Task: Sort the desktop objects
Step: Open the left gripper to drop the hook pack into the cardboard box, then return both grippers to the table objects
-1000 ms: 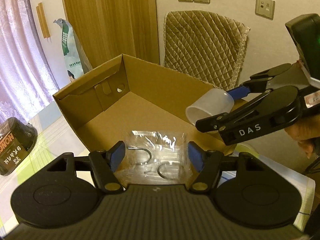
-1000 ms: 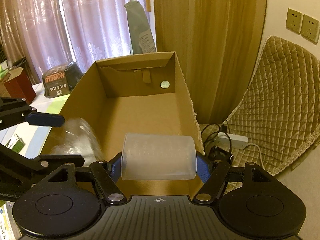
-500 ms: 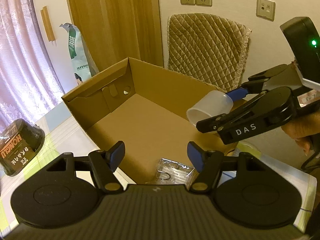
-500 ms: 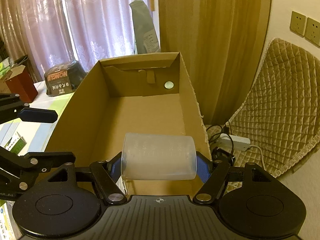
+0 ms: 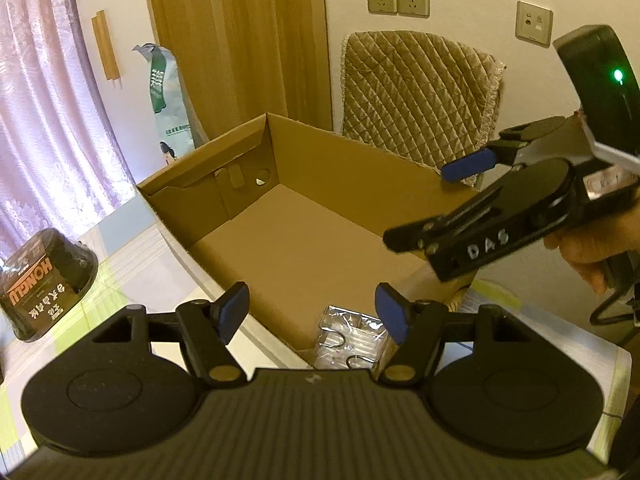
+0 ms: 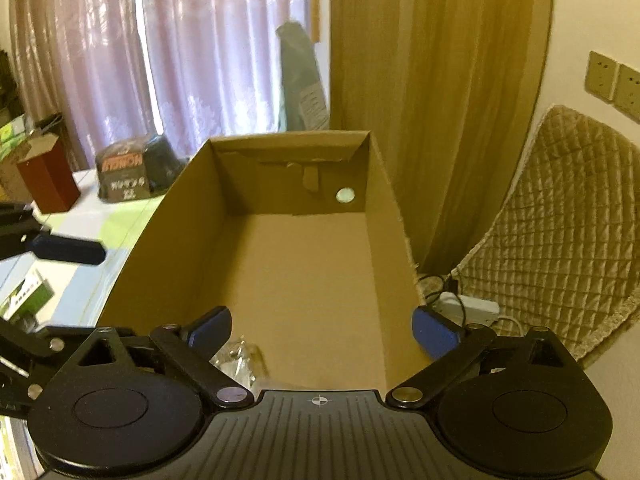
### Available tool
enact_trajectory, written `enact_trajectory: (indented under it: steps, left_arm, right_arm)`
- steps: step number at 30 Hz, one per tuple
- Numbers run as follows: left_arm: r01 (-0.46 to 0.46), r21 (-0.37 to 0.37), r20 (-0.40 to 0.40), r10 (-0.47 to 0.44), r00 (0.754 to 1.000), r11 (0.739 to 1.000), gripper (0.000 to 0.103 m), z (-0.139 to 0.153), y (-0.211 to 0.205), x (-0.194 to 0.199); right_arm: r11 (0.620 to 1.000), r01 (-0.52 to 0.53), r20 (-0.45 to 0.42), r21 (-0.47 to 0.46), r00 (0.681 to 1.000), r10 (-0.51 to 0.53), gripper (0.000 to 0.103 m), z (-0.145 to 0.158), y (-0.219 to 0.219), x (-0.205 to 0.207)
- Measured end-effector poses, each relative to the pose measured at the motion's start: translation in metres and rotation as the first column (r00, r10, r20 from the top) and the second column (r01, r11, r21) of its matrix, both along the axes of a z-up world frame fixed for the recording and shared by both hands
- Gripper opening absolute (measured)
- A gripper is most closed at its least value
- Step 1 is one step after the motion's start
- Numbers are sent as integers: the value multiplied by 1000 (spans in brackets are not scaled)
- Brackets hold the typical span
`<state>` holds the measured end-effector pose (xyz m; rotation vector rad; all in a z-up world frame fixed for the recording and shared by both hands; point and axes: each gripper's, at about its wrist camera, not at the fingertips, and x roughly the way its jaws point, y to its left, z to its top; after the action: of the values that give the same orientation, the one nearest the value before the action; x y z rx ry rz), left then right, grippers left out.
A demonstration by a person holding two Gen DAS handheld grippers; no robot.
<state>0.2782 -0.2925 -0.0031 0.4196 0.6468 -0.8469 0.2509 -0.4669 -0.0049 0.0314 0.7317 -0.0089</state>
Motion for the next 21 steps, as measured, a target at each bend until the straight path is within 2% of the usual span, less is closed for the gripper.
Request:
enact_trajectory:
  steps: [9,21]
  left_arm:
    - [-43,-14,-17,43,999,999,66,4,22,-15]
    - [-117,-35,-49,116,992,992,68,15,56,-58]
  right_arm:
    - [999,26,19,21,999,-26,99,15,0,-15]
    - [999,-7,47,45,999,5,99,43,33,-58]
